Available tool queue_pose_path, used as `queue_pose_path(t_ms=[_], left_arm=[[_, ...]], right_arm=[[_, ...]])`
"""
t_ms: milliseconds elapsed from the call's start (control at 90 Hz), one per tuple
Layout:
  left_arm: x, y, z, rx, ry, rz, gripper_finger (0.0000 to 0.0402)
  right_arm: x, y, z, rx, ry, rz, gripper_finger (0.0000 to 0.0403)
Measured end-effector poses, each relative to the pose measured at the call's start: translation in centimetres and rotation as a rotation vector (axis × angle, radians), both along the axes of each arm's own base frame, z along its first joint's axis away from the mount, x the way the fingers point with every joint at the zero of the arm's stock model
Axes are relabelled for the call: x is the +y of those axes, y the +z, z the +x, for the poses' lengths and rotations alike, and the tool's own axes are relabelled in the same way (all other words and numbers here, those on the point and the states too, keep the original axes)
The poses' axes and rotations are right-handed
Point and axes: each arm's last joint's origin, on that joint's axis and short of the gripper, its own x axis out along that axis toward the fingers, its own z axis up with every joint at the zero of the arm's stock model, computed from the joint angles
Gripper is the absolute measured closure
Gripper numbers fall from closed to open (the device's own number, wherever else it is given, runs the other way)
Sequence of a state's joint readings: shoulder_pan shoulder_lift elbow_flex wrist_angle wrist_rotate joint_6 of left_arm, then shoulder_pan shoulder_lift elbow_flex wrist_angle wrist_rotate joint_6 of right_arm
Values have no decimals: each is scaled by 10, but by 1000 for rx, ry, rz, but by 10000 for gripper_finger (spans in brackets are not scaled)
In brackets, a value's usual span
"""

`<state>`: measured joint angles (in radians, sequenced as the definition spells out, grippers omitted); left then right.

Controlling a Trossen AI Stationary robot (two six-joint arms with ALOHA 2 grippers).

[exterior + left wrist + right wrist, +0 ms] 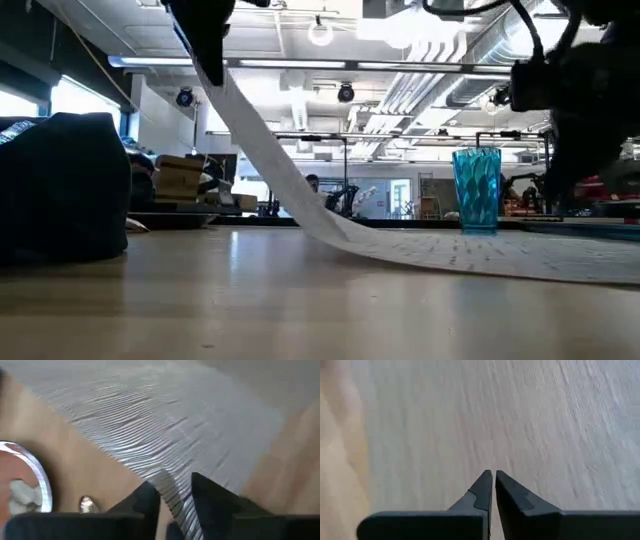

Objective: Set table place
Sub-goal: Prepare the gray table mat

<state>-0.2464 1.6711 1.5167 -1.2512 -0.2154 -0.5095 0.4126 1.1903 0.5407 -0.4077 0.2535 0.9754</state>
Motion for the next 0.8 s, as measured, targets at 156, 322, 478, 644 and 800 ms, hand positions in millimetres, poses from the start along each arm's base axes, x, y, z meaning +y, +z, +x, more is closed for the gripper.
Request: queue_pose_path(t_ms=[156, 322, 478, 644, 800], left_arm=[[5, 0, 1, 34, -79, -47, 250], [6, 8, -2, 72, -146, -121, 248], [5, 14, -9, 144, -230, -198, 247], [8, 14, -10, 157, -243, -147, 247], [9, 14, -18, 238, -224, -133, 248]], right_arm=[[2, -9, 4, 34, -21, -3, 398], [8, -23, 7, 107, -30, 37, 398], [12, -34, 7, 164, -23, 38, 398], [12, -39, 8, 192, -29, 25, 398], [10, -41, 1, 290, -61, 37, 398]])
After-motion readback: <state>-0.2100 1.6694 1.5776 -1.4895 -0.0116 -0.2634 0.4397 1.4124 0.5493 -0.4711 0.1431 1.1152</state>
